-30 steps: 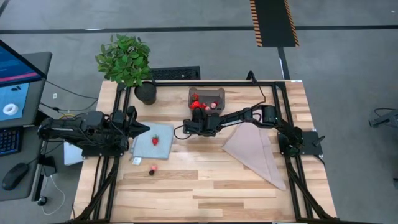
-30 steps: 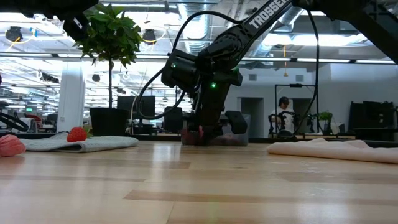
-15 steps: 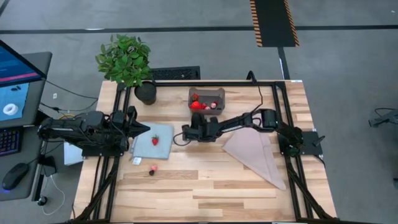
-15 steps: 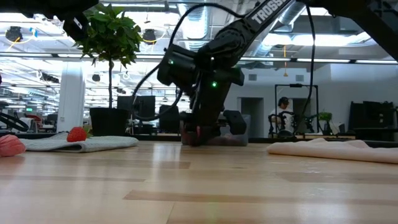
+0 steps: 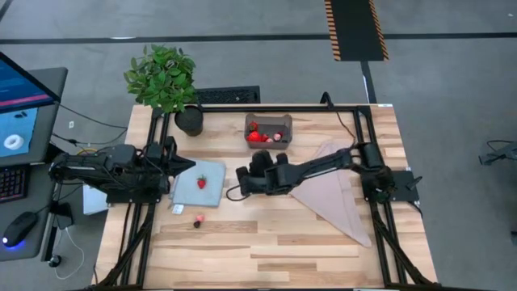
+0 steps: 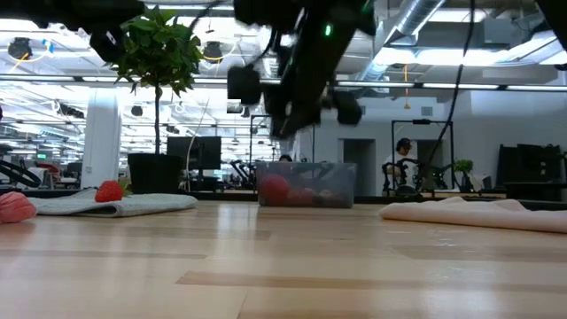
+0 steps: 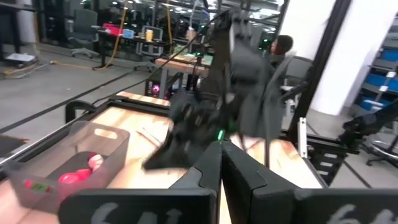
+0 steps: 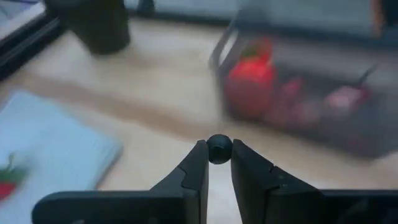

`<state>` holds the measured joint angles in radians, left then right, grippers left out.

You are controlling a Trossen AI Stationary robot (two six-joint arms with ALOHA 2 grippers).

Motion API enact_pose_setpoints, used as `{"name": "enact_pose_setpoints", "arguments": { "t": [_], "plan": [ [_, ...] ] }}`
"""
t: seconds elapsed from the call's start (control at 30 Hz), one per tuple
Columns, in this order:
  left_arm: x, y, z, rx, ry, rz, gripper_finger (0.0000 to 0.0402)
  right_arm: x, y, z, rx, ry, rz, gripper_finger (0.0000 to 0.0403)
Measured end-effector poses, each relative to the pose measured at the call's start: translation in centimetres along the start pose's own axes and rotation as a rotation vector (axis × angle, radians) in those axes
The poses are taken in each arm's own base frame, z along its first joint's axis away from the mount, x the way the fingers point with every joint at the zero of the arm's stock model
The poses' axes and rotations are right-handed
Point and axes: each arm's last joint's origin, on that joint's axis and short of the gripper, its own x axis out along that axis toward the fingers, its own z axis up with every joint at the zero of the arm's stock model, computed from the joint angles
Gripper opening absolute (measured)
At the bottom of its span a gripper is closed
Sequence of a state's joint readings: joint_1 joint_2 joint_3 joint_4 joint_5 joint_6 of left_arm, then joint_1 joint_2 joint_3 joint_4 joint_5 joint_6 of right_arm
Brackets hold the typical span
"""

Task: Pick and placing Produce into tupperware
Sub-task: Put the blueberry into the black bin

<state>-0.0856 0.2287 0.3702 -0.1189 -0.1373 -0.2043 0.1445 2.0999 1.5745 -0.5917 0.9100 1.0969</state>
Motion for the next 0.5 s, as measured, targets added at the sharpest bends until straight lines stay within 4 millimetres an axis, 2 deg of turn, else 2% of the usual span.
{"name": "enact_pose_setpoints", "arguments": {
  "t": [0.1,0.17,0.33,0.5],
  "plan": [
    [0.0,0.1,0.0,0.0,-0.002,0.038,0.0,-0.7,-0.6,2.3,-0.001,-0.03,0.007,0.0078],
    [0.0,0.2,0.0,-0.012,-0.007,0.063,0.0,-0.5,-1.3,3.7,-0.01,-0.034,-0.011,0.0078],
    [0.0,0.3,-0.1,-0.02,-0.001,0.081,0.0,1.8,-3.8,7.0,0.002,0.02,-0.068,0.0078],
    [0.0,0.3,-0.3,-0.036,0.022,0.085,0.0,5.2,-5.7,8.1,-0.013,0.142,-0.091,0.008]
  ]
}}
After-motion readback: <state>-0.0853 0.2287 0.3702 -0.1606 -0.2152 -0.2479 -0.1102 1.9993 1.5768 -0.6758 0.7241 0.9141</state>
